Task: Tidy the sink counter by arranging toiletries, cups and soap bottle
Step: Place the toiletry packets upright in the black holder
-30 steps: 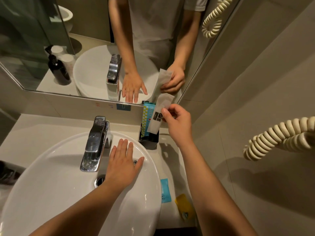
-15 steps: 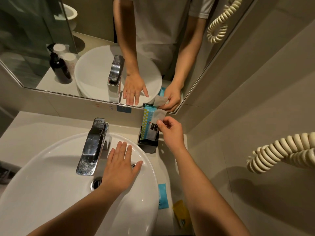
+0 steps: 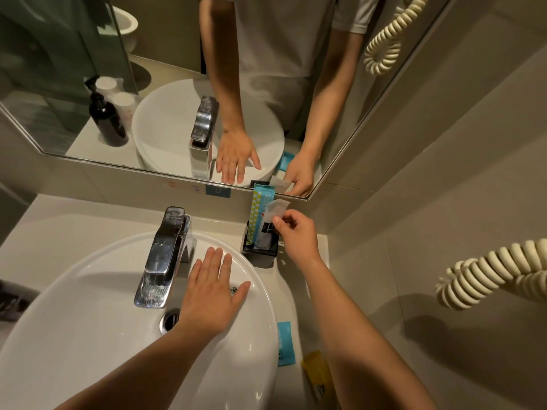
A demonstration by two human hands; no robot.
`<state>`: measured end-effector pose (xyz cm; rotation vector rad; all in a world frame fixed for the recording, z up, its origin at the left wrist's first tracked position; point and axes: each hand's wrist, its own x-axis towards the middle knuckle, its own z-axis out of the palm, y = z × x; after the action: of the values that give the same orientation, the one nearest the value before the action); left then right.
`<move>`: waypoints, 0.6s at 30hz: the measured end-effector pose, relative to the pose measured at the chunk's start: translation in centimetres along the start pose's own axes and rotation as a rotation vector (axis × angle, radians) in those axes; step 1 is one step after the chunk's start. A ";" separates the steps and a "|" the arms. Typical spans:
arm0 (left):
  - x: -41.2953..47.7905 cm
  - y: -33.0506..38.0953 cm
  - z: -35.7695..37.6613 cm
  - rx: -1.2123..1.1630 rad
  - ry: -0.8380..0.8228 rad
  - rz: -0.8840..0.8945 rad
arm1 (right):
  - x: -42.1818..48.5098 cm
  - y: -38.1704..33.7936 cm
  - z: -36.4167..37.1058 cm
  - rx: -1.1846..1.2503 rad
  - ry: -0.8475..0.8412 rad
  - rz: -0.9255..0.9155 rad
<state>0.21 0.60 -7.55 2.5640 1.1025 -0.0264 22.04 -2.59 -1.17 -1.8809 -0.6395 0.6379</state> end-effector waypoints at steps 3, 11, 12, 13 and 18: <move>0.0 0.0 -0.2 0.000 -0.014 0.000 | 0.1 0.1 0.1 0.010 0.000 0.011; 0.0 -0.1 -0.1 -0.008 -0.017 -0.004 | 0.0 0.5 -0.3 0.041 0.013 0.010; 0.0 0.0 -0.2 -0.010 -0.016 -0.003 | -0.1 0.6 -0.3 0.048 0.015 0.013; 0.0 0.0 -0.3 -0.013 -0.011 -0.003 | -0.1 0.7 -0.4 0.056 0.020 0.014; -0.1 0.2 -0.5 0.001 0.001 0.001 | -1.3 1.4 -1.7 0.030 0.090 0.041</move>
<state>0.17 0.57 -7.00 2.5657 1.1014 -0.0246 22.48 -5.10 -1.68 -1.8880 -0.5318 0.5831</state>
